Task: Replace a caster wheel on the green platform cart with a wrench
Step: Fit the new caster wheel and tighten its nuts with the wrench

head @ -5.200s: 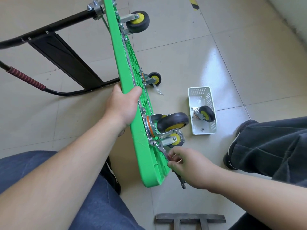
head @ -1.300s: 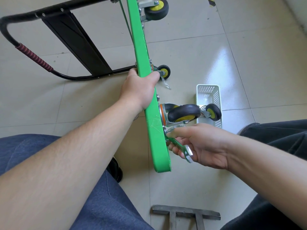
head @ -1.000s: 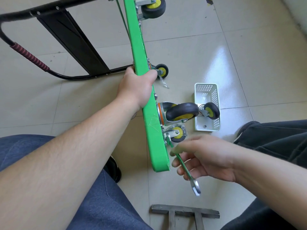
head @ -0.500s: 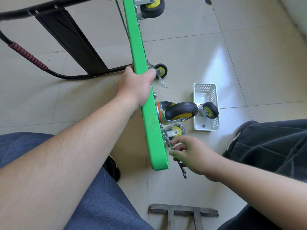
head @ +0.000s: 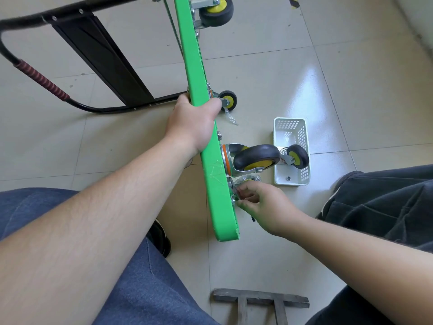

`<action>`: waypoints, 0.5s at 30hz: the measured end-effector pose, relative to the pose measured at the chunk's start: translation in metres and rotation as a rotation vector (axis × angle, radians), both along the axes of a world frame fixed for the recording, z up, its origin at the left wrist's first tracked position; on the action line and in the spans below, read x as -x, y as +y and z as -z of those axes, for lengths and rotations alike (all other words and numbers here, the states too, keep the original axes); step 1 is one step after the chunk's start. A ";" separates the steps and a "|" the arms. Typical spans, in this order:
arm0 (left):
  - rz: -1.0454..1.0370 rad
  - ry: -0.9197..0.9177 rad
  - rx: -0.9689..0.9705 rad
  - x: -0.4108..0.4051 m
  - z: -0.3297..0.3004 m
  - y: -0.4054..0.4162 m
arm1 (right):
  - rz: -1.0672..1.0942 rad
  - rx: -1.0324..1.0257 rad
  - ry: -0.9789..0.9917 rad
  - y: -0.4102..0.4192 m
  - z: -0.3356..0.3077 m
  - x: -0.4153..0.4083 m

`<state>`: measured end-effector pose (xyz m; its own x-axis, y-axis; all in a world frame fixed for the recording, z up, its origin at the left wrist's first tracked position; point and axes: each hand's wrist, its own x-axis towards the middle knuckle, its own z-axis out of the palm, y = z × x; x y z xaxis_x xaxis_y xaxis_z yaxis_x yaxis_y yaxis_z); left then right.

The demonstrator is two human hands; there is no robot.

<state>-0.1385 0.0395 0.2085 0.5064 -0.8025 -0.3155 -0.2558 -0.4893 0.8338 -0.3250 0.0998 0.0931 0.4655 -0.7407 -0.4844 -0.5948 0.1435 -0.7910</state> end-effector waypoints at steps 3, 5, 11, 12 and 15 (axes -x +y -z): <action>-0.001 0.000 0.003 0.000 0.001 0.000 | -0.018 0.016 -0.013 -0.001 0.000 0.000; -0.004 0.000 -0.007 0.000 0.000 0.000 | -0.033 0.022 -0.004 -0.001 -0.001 0.000; 0.001 -0.006 -0.002 0.002 -0.002 0.001 | -0.045 0.005 0.045 0.001 -0.009 0.006; -0.003 -0.006 -0.001 0.002 -0.002 0.001 | -0.043 -0.028 0.047 0.002 -0.014 0.006; -0.003 -0.013 -0.019 0.001 -0.002 0.001 | -0.049 -0.137 0.028 0.009 -0.030 0.004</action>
